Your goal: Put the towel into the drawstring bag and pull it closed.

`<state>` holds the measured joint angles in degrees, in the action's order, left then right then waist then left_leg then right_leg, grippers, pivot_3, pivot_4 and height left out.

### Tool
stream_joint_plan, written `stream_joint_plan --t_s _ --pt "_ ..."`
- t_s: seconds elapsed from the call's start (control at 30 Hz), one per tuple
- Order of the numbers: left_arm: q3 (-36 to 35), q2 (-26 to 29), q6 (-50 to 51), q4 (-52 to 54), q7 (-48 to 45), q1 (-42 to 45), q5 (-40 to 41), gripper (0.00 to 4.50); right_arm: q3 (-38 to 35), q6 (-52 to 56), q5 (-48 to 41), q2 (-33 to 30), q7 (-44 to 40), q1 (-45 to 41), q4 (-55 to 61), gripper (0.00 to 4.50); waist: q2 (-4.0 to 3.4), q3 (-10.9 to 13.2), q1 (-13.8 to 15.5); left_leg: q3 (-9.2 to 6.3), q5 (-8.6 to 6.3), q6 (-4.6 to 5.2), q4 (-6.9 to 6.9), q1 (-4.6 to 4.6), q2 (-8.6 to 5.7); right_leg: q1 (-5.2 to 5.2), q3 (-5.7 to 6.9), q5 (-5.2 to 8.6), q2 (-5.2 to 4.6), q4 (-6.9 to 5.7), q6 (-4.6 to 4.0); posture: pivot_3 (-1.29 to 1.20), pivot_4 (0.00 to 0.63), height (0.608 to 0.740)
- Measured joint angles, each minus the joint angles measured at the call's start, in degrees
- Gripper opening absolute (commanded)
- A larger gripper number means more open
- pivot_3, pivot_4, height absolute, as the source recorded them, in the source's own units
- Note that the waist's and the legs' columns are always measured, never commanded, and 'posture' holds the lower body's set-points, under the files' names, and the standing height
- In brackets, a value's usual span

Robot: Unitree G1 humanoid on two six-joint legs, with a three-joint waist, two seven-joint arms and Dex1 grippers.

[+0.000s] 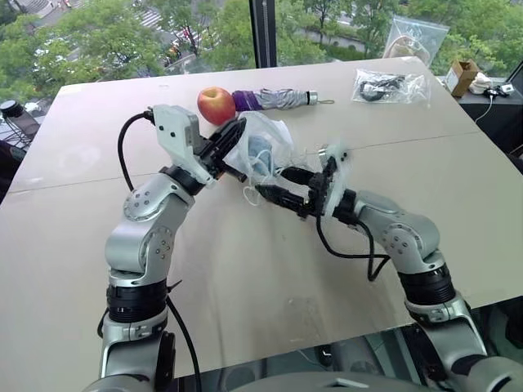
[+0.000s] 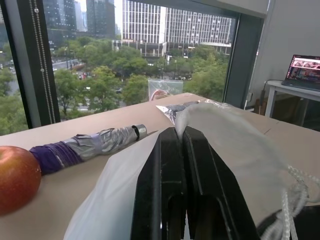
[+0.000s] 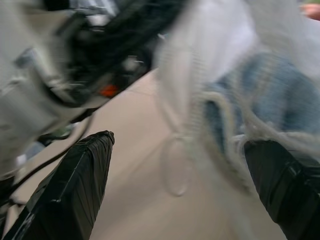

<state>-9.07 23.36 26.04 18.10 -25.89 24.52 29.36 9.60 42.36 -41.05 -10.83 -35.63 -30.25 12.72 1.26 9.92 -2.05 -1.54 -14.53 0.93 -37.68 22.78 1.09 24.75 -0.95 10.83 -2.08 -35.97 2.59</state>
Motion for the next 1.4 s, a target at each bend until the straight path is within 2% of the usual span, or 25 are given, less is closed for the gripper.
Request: stream_joint_plan --t_s 0.13,0.2,0.27,0.37,0.43,0.5,0.63,0.77,0.97,1.17,1.4 --pt "0.25 0.12 0.03 -0.62 -0.06 -0.07 -0.53 0.0 -2.02 0.02 -6.3 1.66 -3.89 0.28 3.58 4.4 0.01 -0.01 -0.1 -0.06 0.0 0.0 0.0 -0.04 0.02 -0.02 0.04 0.0 0.02 -0.05 0.0 0.0 0.15 0.74" --pt "0.62 0.47 0.02 -0.69 -0.12 -0.37 -1.24 0.0 -6.99 -0.56 -11.14 5.56 -1.49 -0.04 3.59 4.4 0.01 -0.01 -0.01 -0.06 0.0 0.0 -0.02 -0.04 0.02 -0.02 0.03 0.0 0.02 -0.08 0.0 0.0 0.15 0.74" --pt "0.72 0.52 0.02 -0.73 -0.18 -0.43 -1.39 0.0 -9.96 -2.27 -11.56 7.19 1.67 -1.12 3.05 4.4 0.01 -0.01 0.04 -0.03 0.0 0.0 -0.11 -0.04 0.01 -0.03 0.02 0.0 0.02 -0.12 0.0 0.0 0.15 0.74" --pt "0.77 0.7 0.0 -0.73 -0.31 -0.58 -1.74 0.0 -14.32 -9.64 -4.4 8.11 10.08 -3.1 -2.22 4.4 0.01 -0.01 0.2 0.02 0.0 -0.01 -0.19 -0.04 -0.01 -0.06 -0.03 -0.01 0.01 -0.12 0.0 0.0 0.15 0.74" --pt "0.79 0.71 -0.01 -0.76 -0.36 -0.89 -2.12 0.0 -14.88 -12.44 -0.28 5.94 11.15 -2.19 -4.01 4.4 0.01 -0.01 0.47 0.03 0.01 -0.02 -0.2 -0.01 -0.03 -0.05 -0.04 -0.01 0.0 -0.1 0.0 0.0 0.15 0.74" --pt "0.93 0.71 -0.06 -0.87 -0.51 -1.01 -2.44 0.0 -10.45 -17.1 7.58 -0.67 7.78 0.57 -3.68 4.4 0.01 -0.01 0.64 0.06 0.01 -0.02 -0.19 0.0 -0.03 -0.05 -0.05 0.0 -0.01 -0.04 0.0 0.0 0.15 0.74" --pt "1.3 0.66 -0.12 -1.1 -0.73 -0.97 -2.75 0.0 -3.49 -21.05 15.72 -8.06 1.69 5.76 -2.01 4.4 0.01 0.0 0.73 0.07 0.0 -0.01 -0.16 0.0 -0.01 -0.04 -0.07 0.0 -0.01 -0.01 0.0 0.0 0.15 0.74" --pt "2.04 0.66 -0.15 -1.26 -1.41 -0.98 -3.14 0.0 -0.88 -23.22 19.39 -10.0 -1.0 7.45 -0.23 4.4 0.01 0.0 0.69 0.06 0.0 -0.01 -0.17 -0.01 -0.01 -0.04 -0.07 0.0 0.01 -0.04 0.0 0.0 0.15 0.74" --pt "2.28 0.66 -0.16 -1.35 -1.55 -0.98 -3.36 0.0 0.61 -29.0 25.43 -11.19 -1.59 5.44 3.68 4.4 0.01 0.0 1.09 0.04 0.0 -0.01 -0.42 -0.03 0.0 -0.13 -0.06 0.0 0.03 -0.1 0.02 0.0 0.15 0.74" --pt "2.45 0.67 -0.27 -1.35 -1.63 -0.99 -3.48 0.0 3.6 -34.12 33.34 -11.26 -1.38 4.05 -0.46 4.4 0.02 0.0 1.27 0.06 0.0 -0.01 -0.5 0.0 -0.01 -0.17 -0.08 -0.01 0.02 -0.1 0.0 0.0 0.15 0.74" --pt "2.45 0.68 -0.35 -1.36 -1.66 -0.99 -3.76 0.0 7.96 -46.39 49.5 -14.56 2.45 2.15 -6.81 4.4 0.02 0.0 1.27 0.07 0.01 -0.02 -0.52 0.0 -0.02 -0.17 -0.08 -0.01 0.02 -0.1 0.0 0.0 0.15 0.74"
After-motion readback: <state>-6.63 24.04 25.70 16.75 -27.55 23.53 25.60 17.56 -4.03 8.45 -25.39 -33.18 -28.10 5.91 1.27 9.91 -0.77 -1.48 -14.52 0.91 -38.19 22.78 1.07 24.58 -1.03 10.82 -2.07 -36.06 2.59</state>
